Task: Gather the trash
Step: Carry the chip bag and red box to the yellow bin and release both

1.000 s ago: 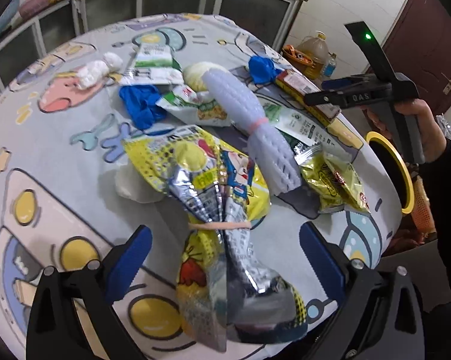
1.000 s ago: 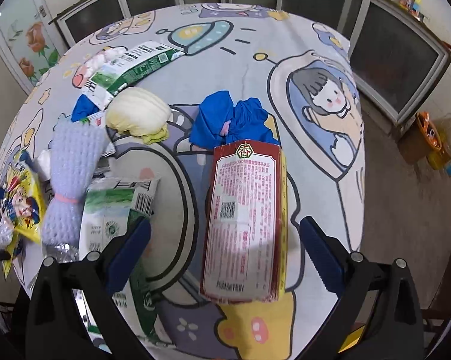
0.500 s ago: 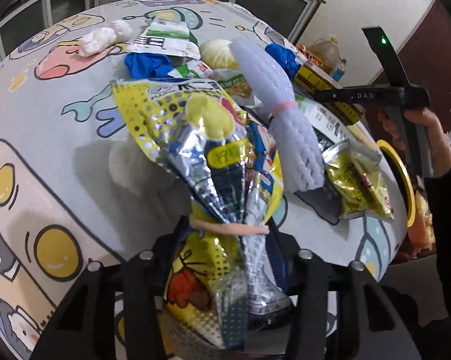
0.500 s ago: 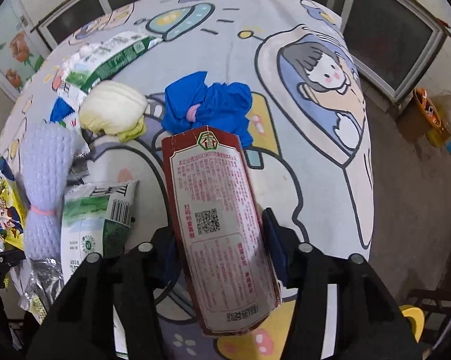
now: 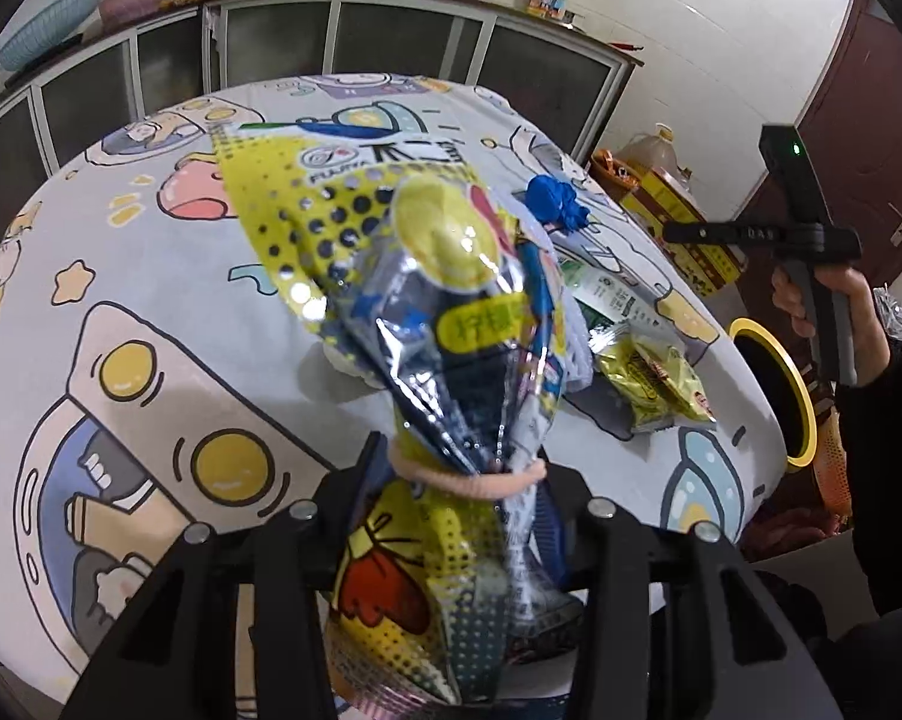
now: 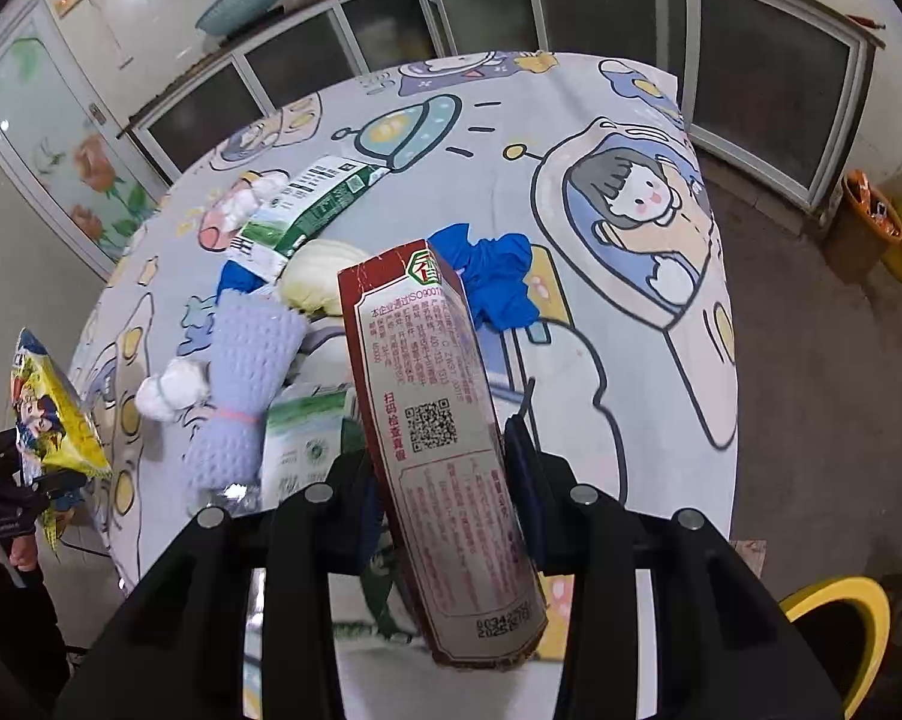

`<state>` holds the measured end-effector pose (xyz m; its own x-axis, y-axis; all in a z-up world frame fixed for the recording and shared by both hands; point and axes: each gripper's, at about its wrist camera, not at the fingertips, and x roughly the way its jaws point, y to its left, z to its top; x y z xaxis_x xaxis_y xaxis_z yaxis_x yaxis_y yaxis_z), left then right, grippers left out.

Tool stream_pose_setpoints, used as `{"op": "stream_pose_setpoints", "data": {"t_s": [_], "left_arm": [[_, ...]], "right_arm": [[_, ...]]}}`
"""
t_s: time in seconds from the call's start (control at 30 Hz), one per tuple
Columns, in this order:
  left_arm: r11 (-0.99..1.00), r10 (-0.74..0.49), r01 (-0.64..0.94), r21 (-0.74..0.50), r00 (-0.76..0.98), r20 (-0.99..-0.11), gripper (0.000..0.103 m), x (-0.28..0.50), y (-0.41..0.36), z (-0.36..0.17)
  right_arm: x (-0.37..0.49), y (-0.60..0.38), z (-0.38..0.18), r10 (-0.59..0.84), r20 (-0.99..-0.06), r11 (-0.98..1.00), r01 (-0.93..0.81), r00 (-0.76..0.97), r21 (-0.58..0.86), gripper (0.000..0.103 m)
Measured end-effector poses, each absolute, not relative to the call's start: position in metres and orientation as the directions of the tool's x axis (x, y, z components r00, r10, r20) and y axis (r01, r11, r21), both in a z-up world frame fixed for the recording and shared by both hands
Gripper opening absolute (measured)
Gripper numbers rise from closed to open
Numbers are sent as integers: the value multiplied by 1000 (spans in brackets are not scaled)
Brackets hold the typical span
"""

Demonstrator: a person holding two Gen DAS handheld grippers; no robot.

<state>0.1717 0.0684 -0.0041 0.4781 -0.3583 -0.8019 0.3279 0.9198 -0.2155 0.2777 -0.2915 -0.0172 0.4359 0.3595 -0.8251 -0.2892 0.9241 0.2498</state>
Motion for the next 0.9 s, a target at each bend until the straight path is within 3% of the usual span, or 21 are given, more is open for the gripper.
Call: {"op": "stream_pose_setpoints", "data": {"t_s": [0.33, 0.9], "left_arm": [[864, -447, 445, -235, 463, -766, 42, 163, 21, 13], [563, -682, 770, -301, 227, -695, 42, 186, -225, 28]], "right_arm": [[214, -358, -9, 368, -766, 930, -186, 528, 319, 36], [90, -544, -11, 149, -721, 910, 192, 677, 369, 36]]}}
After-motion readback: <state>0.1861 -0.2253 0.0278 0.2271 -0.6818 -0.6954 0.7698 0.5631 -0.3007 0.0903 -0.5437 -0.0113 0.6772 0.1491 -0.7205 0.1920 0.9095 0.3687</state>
